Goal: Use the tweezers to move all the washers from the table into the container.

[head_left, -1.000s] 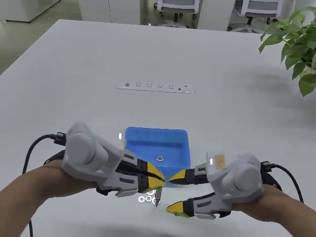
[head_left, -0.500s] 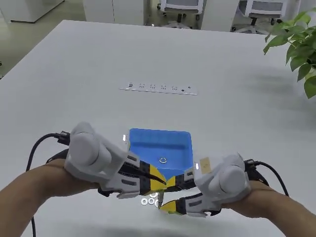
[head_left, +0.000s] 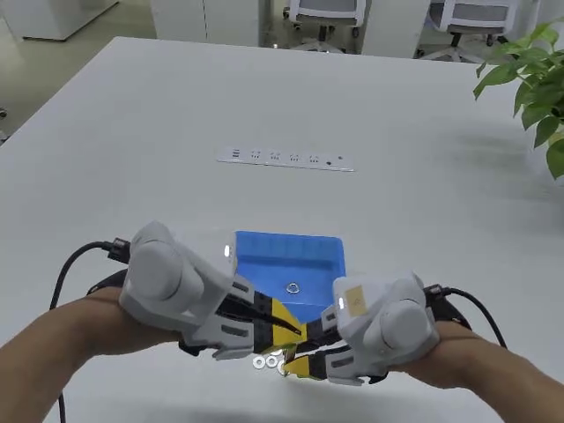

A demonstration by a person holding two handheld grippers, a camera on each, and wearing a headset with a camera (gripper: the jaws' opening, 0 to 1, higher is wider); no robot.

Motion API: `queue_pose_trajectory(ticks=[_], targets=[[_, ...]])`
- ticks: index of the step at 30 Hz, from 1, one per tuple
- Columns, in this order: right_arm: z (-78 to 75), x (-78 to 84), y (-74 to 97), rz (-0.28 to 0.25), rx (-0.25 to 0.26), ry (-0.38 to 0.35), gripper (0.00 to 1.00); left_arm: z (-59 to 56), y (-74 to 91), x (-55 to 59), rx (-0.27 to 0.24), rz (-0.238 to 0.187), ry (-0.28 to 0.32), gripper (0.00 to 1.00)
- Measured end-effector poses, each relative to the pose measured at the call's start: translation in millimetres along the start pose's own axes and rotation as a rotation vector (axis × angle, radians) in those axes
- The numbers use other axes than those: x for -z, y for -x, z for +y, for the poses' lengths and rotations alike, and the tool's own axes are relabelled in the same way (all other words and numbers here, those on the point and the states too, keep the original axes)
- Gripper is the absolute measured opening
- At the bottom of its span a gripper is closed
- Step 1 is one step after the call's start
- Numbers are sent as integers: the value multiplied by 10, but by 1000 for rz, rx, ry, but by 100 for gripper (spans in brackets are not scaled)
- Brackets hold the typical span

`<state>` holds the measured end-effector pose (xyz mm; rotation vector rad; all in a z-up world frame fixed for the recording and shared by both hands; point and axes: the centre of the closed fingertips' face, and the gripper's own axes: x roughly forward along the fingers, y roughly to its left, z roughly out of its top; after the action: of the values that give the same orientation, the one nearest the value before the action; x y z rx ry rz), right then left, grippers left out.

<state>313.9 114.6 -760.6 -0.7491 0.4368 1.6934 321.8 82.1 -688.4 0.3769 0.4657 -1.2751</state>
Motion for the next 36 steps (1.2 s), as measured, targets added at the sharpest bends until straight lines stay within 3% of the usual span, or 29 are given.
queue_pose_trajectory(ticks=[18, 25, 36], targets=[[-11, 3, 43, 16, 6, 5, 8, -15, -8, -36, -2, -10, 0, 7], [-9, -21, 77, 19, 4, 7, 8, 41, 41, -85, -26, -37, 15, 17], [-26, -93, 180, 23, -3, 13, 8, 79, 131, -24, -67, -51, 49, 41]])
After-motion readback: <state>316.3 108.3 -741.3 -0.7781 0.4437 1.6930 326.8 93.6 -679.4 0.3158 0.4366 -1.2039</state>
